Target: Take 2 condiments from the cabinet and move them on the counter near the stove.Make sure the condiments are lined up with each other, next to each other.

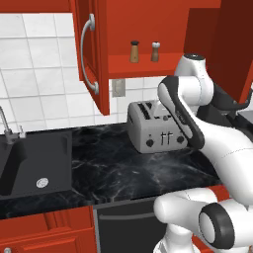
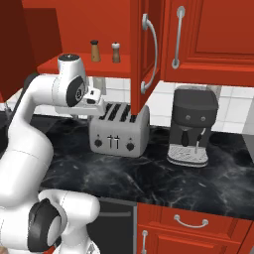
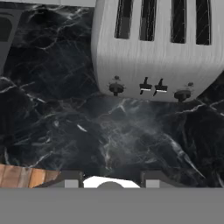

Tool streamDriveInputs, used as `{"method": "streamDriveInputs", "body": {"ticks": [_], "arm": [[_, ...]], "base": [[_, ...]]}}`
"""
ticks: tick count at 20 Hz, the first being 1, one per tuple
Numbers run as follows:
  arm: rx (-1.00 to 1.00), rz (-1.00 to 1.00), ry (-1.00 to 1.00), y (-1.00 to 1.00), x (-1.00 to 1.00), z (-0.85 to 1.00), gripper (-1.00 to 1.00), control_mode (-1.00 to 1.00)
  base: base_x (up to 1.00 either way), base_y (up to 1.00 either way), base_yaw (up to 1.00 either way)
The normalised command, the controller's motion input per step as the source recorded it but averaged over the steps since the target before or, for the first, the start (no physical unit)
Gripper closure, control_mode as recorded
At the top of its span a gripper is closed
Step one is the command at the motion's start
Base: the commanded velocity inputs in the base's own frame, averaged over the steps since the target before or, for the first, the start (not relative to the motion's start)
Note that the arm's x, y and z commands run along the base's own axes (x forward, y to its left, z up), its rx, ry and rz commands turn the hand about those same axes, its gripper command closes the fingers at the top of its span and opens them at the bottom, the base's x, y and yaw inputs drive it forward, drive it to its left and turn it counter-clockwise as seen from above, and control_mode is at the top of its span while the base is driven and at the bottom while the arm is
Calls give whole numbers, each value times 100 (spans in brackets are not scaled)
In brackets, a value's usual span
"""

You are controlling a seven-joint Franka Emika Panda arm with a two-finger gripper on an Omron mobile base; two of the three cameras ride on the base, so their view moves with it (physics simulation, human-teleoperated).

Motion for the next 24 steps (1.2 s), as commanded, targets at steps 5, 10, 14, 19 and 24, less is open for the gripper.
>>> {"method": "streamDriveInputs", "body": {"ticks": [5, 10, 14, 19, 24], "arm": [[0, 9, -2, -1, -9, 5, -100, -100], [0, 3, -22, -3, -13, 45, -100, -100], [1, 0, -27, 0, 11, 58, -100, -100], [2, -7, -25, 11, 33, 58, -100, -100], [6, -7, -24, 21, 46, 45, -100, -100]], "base": [[0, 0, 0], [0, 0, 0], [0, 0, 0], [0, 0, 0], [0, 0, 0]]}}
